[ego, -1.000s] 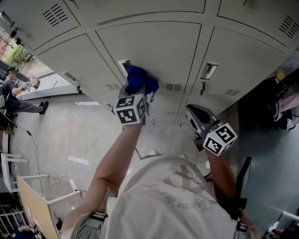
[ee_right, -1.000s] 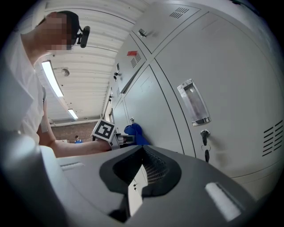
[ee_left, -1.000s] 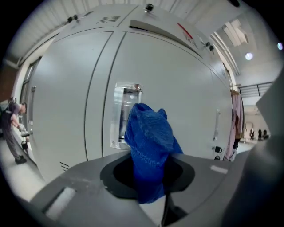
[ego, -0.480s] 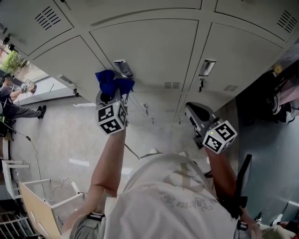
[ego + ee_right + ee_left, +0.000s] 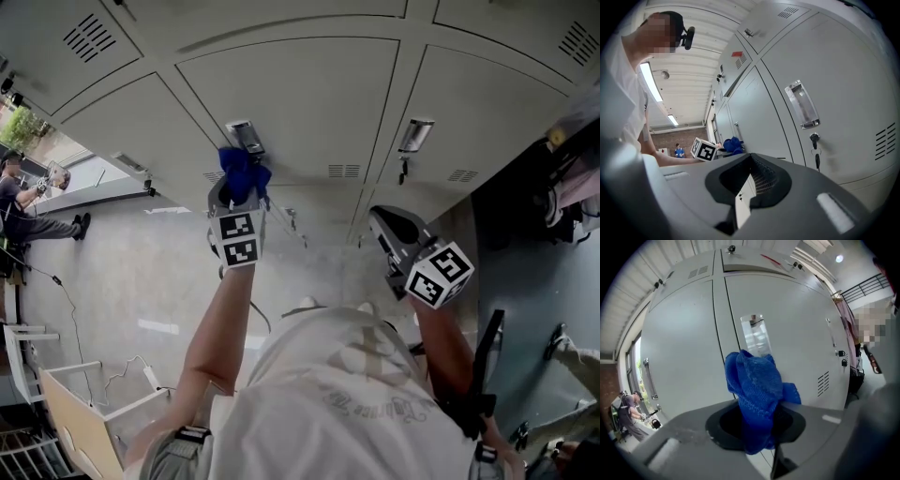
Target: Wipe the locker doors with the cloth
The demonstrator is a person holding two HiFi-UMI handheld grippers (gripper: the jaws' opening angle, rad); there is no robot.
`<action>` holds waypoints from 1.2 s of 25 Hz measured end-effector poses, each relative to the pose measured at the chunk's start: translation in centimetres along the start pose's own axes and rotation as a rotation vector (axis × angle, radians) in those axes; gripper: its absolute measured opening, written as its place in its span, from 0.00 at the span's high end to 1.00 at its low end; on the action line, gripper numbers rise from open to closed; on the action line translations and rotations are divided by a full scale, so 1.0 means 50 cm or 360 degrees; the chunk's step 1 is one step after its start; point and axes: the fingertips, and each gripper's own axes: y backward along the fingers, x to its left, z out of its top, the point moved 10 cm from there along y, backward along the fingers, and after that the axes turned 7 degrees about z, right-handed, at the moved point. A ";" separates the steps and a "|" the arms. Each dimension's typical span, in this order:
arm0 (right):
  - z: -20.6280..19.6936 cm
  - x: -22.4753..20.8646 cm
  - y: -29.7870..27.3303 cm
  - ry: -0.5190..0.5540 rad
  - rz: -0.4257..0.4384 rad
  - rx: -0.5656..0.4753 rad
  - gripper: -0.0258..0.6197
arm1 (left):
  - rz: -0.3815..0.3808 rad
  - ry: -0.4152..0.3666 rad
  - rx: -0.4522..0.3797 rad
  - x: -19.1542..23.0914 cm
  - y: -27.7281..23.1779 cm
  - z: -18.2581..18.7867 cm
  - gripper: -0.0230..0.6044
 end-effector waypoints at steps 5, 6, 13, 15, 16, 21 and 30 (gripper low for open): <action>-0.005 -0.008 0.002 -0.0011 -0.0006 0.0000 0.95 | -0.0073 -0.0045 -0.0152 -0.040 0.054 0.043 0.78; -0.005 -0.009 0.002 -0.0016 -0.0009 -0.0001 0.95 | -0.0099 -0.0031 -0.0146 -0.049 0.048 0.045 0.78; -0.010 -0.013 0.008 -0.0015 0.0010 -0.0019 0.95 | -0.0048 -0.0024 -0.0085 -0.071 0.039 0.059 0.78; -0.011 -0.014 0.011 -0.0034 0.0006 -0.0020 0.95 | -0.0093 -0.0023 -0.0105 -0.089 0.054 0.066 0.78; -0.011 -0.013 0.012 -0.0037 0.0004 -0.0016 0.95 | -0.0117 -0.0022 -0.0107 -0.102 0.056 0.066 0.78; -0.007 -0.007 0.022 -0.0037 0.0013 -0.0029 0.95 | -0.0104 0.0097 0.0021 -0.122 0.016 0.038 0.78; -0.007 -0.023 0.069 -0.0030 -0.0036 -0.0041 0.95 | -0.0203 0.0160 -0.0003 -0.197 -0.007 0.073 0.78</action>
